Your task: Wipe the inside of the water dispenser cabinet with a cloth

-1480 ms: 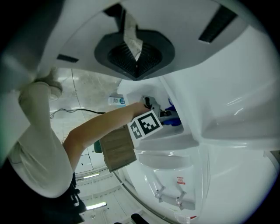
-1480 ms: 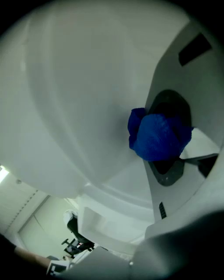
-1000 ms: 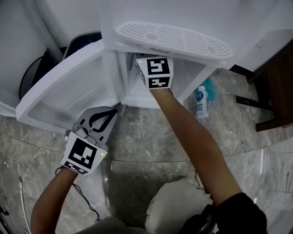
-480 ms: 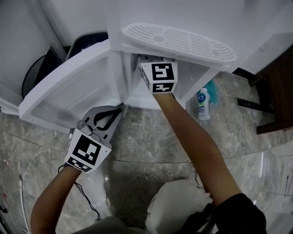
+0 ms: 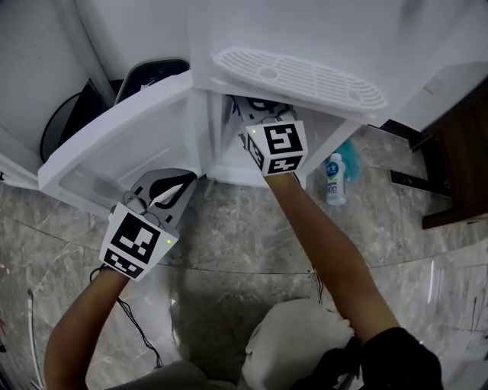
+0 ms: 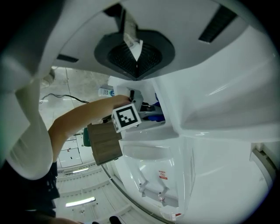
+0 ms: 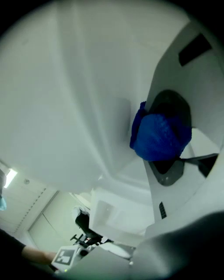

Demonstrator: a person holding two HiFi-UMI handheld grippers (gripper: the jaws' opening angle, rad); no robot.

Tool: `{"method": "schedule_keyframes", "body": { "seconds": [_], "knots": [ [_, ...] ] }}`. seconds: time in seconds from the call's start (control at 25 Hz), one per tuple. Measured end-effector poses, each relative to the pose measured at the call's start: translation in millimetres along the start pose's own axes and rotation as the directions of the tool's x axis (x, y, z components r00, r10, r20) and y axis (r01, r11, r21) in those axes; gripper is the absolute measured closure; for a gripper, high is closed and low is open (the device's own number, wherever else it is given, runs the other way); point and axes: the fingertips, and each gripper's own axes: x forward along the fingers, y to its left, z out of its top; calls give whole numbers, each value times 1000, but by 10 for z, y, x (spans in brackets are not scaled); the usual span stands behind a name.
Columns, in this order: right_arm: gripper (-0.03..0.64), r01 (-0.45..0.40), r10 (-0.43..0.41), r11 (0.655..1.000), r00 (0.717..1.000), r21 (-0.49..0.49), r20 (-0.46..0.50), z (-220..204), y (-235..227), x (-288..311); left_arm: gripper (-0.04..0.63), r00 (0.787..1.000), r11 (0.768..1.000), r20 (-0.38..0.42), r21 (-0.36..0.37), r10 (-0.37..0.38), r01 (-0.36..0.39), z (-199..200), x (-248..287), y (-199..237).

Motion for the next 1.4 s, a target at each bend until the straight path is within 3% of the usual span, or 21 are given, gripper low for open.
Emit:
{"method": "schedule_keyframes", "body": {
  "seconds": [0.36,0.6,0.68,0.76,0.88,1.08,1.4],
  "knots": [
    [499,-189,191,979,982,73,-16,286,617,-794,588,999,998,34,-57,0,2,3,-217,21],
    [499,-420,426,878,904,231,24,699,1236,-1007,589,989,1000,145,9,3,-4,201,-607,3],
    [499,-471,481,845,876,252,26,802,1400,-1050,588,986,1000,162,-18,25,-22,194,-649,82],
    [498,-506,519,820,855,268,28,881,1528,-1089,588,982,995,180,-95,54,-38,200,-663,166],
    [492,-531,552,802,834,274,-1,820,1685,-1134,589,973,979,216,-202,79,-35,234,-712,217],
    [492,-522,560,804,826,284,-65,659,1696,-1172,588,973,957,217,-291,73,-7,155,-671,105],
    [491,-505,554,813,824,290,-119,528,1612,-1273,589,978,968,209,-246,3,50,227,-540,-137]
  ]
}}
